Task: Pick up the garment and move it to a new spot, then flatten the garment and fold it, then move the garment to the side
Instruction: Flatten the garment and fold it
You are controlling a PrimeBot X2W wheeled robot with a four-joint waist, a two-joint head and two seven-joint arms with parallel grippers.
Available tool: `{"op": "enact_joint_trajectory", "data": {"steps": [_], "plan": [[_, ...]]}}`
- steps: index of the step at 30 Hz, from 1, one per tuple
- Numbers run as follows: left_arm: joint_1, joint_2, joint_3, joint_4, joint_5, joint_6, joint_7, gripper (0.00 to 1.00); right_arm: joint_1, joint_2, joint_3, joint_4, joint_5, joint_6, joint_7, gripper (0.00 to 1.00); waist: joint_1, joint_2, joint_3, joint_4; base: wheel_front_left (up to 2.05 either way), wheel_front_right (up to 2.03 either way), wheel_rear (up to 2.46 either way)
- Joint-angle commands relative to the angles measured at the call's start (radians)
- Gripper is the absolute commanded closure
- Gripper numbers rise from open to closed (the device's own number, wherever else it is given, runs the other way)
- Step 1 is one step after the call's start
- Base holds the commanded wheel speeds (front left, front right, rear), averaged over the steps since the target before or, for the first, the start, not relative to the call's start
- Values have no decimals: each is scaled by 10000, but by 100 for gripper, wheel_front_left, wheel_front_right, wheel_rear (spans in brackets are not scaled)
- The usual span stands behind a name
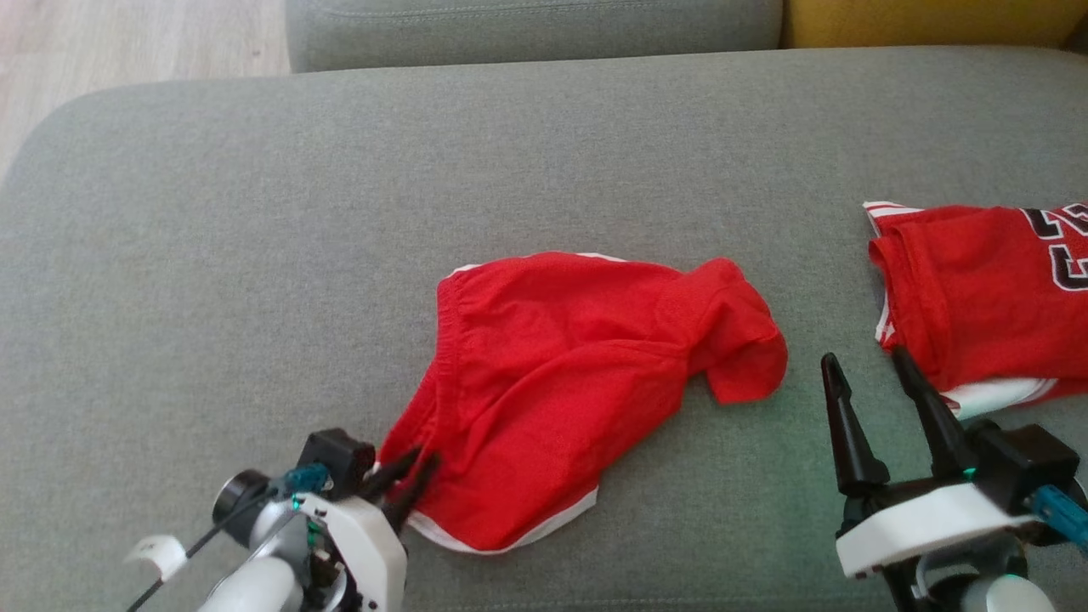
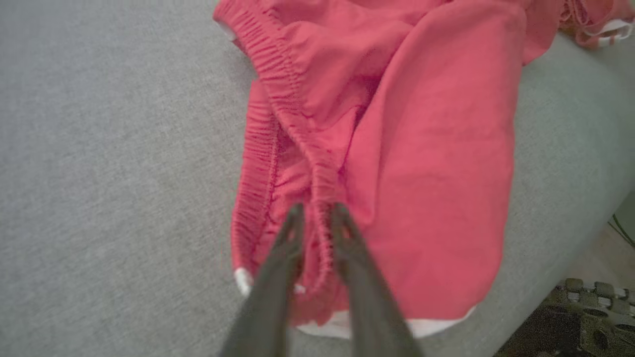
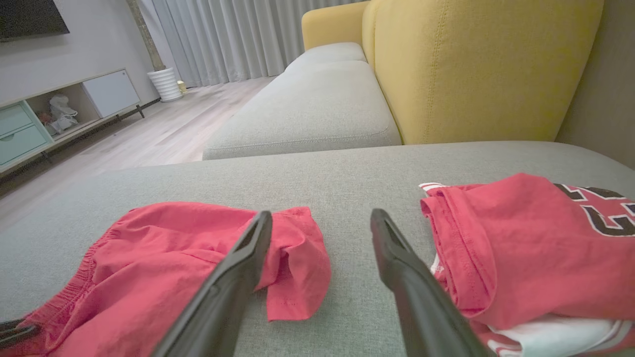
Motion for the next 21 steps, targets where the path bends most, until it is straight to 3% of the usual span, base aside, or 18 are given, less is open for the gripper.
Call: {"op": "enact_joint_trajectory", "data": {"steps": [1, 7, 15, 21], "plan": [[-566, 237, 284, -305, -88, -30, -48, 100, -376, -66, 207, -293, 34, 67, -123, 0, 0, 0, 12, -16, 0, 0, 0], [-488, 313, 70, -1270, -290, -95, -221, 100, -336, -66, 69, -189, 98, 67, -198, 0, 0, 0, -39, 160, 0, 0, 0], [119, 256, -182, -4163, -970, -113, -247, 100, -237, -66, -29, -77, 113, 67, -122, 0, 0, 0, -516, 563, 0, 0, 0], [312, -13, -175, -5495, -1399, -23, -259, 100, -154, -66, -43, -46, 148, 67, -66, 0, 0, 0, -756, 626, 0, 0, 0]]}}
